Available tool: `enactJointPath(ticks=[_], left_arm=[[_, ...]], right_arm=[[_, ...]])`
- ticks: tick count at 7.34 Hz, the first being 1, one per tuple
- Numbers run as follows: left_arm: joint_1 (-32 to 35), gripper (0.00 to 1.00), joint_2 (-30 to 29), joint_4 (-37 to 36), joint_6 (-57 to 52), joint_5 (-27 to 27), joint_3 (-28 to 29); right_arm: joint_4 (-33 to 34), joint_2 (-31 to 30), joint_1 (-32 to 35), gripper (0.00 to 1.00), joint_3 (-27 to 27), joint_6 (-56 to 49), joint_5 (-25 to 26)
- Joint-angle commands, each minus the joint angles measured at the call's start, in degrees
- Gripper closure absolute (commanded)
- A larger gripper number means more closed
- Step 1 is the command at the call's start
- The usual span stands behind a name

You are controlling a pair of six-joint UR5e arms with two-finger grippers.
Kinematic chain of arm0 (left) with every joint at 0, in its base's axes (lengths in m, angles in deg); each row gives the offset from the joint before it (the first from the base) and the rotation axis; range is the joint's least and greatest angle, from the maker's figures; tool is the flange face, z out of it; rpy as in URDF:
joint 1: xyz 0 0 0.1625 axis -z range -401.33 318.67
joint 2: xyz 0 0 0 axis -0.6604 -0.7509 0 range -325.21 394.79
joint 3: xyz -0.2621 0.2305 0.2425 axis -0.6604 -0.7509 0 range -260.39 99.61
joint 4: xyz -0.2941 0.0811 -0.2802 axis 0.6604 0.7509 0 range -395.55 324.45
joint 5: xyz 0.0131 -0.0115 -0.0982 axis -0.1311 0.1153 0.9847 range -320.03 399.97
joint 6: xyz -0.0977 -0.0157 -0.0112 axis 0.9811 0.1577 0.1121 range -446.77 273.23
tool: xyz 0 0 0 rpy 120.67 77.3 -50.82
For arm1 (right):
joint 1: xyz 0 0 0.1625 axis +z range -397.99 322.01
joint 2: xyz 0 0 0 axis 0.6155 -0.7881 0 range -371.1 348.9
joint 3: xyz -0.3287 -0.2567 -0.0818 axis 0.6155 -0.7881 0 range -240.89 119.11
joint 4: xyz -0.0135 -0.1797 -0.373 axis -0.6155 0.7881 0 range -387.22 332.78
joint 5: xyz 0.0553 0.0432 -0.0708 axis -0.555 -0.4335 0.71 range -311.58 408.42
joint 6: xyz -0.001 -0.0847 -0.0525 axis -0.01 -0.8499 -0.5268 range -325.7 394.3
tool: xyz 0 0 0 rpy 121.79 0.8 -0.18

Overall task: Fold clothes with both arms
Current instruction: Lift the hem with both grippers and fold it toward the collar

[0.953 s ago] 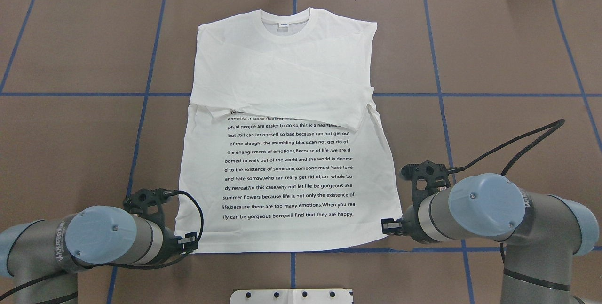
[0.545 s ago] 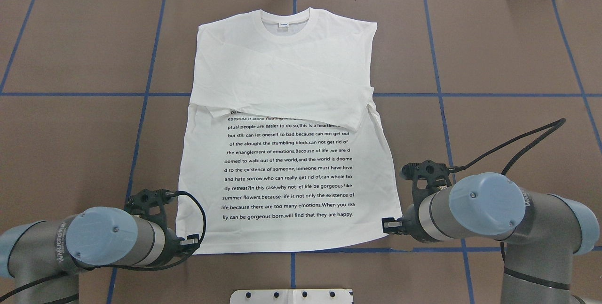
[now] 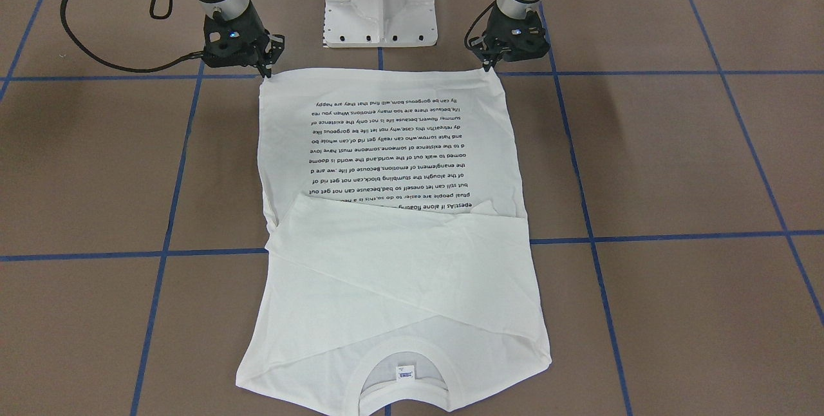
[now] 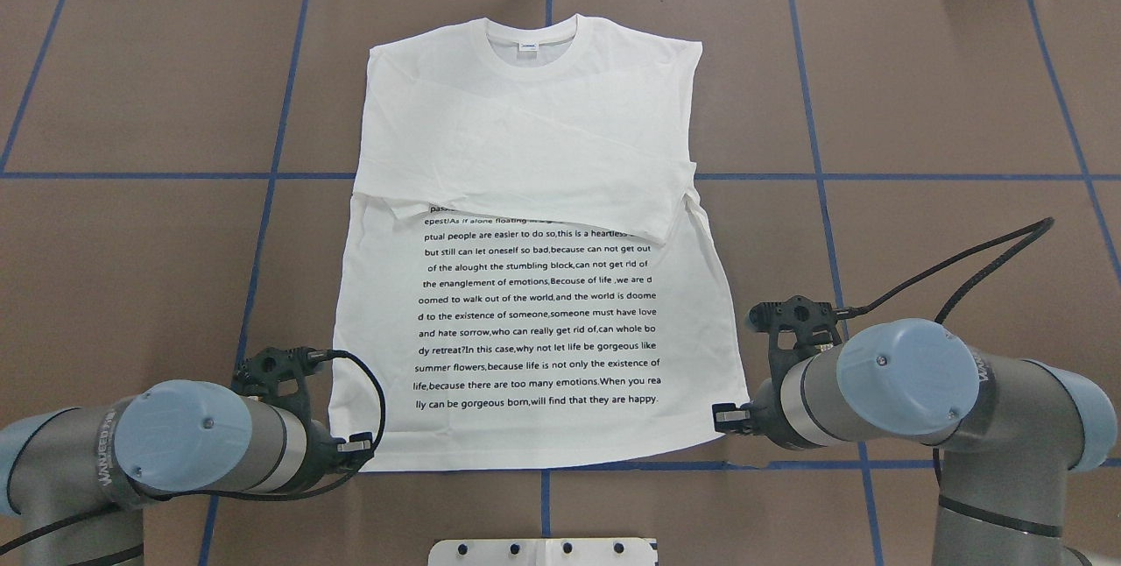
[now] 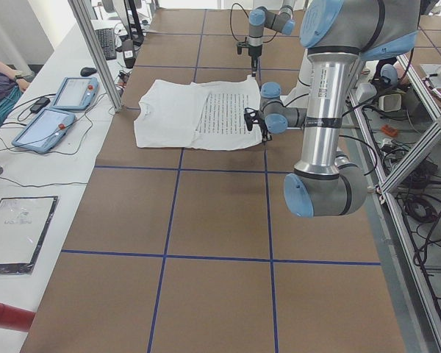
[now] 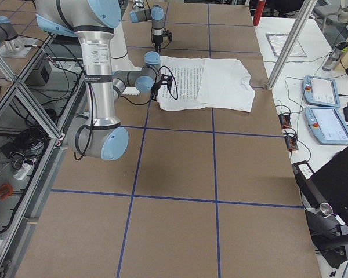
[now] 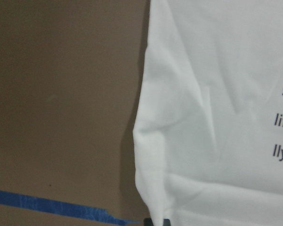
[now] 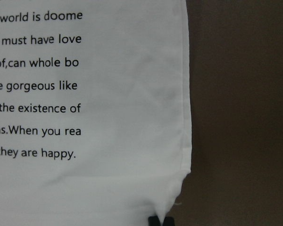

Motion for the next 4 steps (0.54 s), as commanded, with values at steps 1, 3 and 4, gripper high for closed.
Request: enactJointPath(ticks=[1,3,4], left_arm=[[0.3,1.00,0.5,-5.9,-0.5,0.3,-6.5],[0.0,1.00,0.1,-13.3,-0.5,1.3,-12.6],[-0.7,1.00,-0.1,-16.5,-0.5,3.1,-15.4]], right_arm=[[-0.1,-2.4,2.2,1.00,3.8,-0.1,-4.0],[-0.2,-7.7,2.6,1.00,10.4,-0.1,-8.8],[-0.3,-10.3,3.0,1.00,14.0,-0.1,-12.8]])
